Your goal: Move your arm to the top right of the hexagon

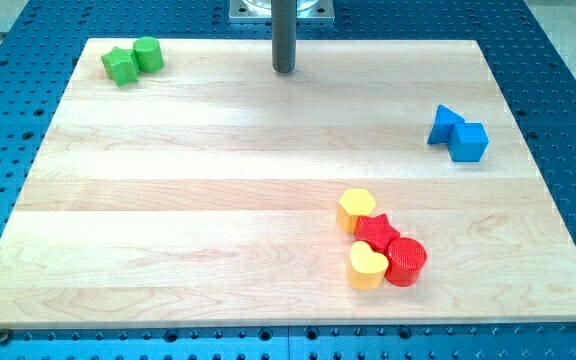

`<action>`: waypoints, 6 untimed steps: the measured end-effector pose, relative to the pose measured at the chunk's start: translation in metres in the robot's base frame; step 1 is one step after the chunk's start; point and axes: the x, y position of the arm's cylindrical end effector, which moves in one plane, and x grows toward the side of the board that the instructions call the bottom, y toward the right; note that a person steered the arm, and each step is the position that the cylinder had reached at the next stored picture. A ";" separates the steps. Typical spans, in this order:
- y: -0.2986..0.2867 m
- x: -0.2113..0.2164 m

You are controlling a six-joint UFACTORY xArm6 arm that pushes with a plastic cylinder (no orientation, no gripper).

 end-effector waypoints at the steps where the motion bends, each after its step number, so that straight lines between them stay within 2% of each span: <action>1: 0.000 0.000; 2: 0.003 0.023; 4: 0.025 0.123; 5: 0.100 0.191; 6: 0.131 0.226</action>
